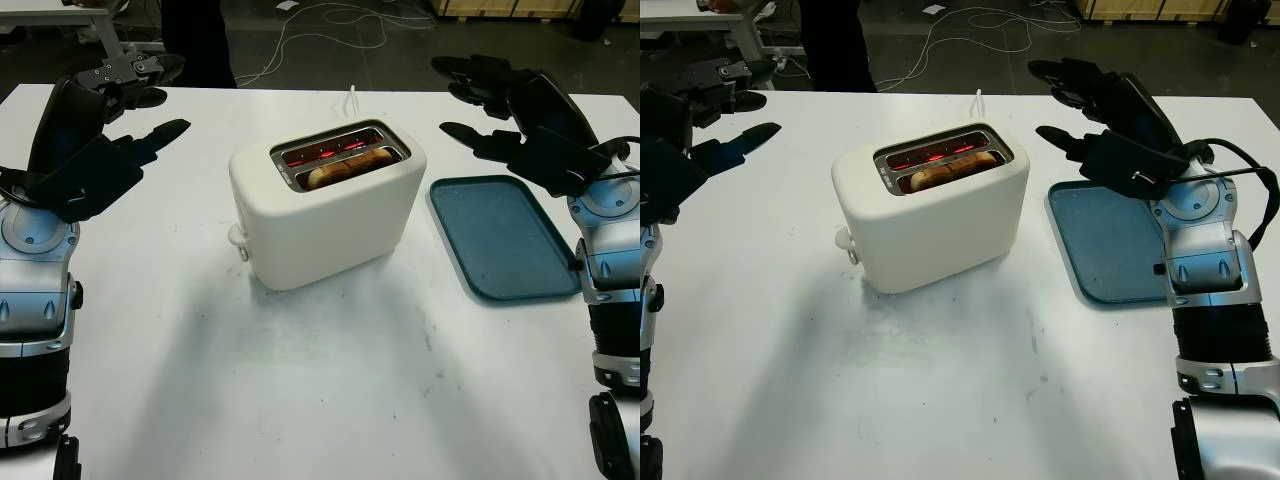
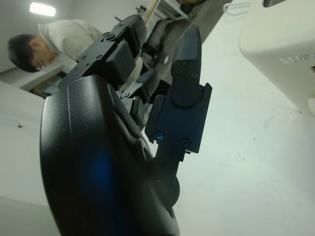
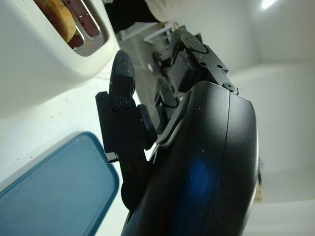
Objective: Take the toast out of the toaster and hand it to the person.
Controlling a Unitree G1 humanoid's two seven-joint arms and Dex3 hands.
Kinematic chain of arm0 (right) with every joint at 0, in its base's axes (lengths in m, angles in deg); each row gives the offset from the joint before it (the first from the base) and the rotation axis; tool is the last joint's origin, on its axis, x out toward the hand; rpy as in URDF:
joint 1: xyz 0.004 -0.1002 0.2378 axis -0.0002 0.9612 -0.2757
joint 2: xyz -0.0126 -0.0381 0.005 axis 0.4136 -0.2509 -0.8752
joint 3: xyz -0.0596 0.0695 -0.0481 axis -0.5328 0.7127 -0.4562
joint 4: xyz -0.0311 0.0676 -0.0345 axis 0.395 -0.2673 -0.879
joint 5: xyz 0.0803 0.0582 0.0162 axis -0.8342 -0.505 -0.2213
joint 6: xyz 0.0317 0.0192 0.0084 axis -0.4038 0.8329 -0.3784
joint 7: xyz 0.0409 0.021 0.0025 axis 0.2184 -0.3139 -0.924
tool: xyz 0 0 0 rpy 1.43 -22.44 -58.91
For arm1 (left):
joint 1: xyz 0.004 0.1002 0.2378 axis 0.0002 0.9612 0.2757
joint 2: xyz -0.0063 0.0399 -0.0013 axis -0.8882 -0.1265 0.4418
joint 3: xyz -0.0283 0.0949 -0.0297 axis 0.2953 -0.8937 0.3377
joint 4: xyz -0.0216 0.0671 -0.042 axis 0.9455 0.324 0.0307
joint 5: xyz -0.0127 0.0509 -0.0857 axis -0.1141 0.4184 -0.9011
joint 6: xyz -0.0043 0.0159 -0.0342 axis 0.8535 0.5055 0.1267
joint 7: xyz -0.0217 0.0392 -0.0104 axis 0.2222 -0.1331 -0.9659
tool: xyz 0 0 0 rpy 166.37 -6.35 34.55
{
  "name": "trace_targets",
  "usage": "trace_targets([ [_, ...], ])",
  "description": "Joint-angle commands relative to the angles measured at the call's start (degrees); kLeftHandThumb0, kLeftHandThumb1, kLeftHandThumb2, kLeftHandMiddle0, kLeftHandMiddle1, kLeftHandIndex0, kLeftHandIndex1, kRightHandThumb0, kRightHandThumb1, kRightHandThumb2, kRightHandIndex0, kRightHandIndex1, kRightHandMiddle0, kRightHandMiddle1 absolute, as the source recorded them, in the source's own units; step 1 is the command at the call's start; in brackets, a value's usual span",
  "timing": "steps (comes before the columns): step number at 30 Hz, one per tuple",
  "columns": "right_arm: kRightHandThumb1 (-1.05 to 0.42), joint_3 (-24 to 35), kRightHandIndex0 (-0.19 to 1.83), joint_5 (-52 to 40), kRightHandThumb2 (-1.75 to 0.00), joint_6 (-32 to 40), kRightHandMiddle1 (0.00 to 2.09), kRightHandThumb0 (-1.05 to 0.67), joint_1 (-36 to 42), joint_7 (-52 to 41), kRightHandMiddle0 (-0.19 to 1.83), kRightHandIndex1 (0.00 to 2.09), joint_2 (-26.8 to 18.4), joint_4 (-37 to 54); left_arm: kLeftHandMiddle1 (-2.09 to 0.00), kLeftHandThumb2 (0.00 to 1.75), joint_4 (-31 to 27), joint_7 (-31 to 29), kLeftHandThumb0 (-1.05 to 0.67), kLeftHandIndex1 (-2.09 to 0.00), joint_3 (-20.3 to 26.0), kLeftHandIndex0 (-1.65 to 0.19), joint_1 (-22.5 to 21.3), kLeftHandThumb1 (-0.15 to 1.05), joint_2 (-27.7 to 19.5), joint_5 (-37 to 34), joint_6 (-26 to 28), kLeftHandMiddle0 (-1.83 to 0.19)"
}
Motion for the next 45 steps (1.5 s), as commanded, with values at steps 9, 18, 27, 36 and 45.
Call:
trace_targets([
  [9,-0.92,0.18,0.42,-1.32,-0.35,0.07,0.0,-0.22,-0.1,0.18,0.39,0.01,0.4,0.42,-0.76,0.15,-0.36,-0.25,-0.41,-0.07,0.1,-0.59,0.79,0.92,-0.46,0.5,-0.02,-0.29],
  [18,-0.92,0.0,0.43,-1.13,-0.35,-0.12,0.01,-0.23,-0.1,0.22,0.4,0.01,0.25,0.46,-0.77,0.15,-0.46,0.0,-0.41,-0.06,0.25,-0.58,0.9,0.92,-0.17,0.32,0.01,-0.27],
  [27,-0.92,0.0,0.43,-1.16,-0.35,-0.65,0.01,-0.22,-0.08,0.37,0.4,0.01,0.32,0.0,-0.78,0.15,-0.08,0.18,-0.41,-0.07,0.2,-0.59,0.84,0.92,-0.23,0.6,-0.49,-0.28],
  [36,-0.92,0.12,0.42,-1.56,-0.35,-0.44,0.0,-0.21,-0.07,0.24,0.4,0.01,0.45,0.0,-0.79,0.14,-0.4,0.09,-0.4,-0.07,0.24,-0.58,0.78,0.92,-0.02,0.29,0.14,-0.26],
  [45,-0.92,-0.03,0.41,-1.4,-0.35,0.19,0.0,-0.21,-0.1,0.14,0.39,0.0,0.21,0.46,-0.8,0.14,-0.04,0.1,-0.43,-0.07,0.03,-0.58,0.82,0.92,-0.31,0.72,-0.57,-0.26],
])
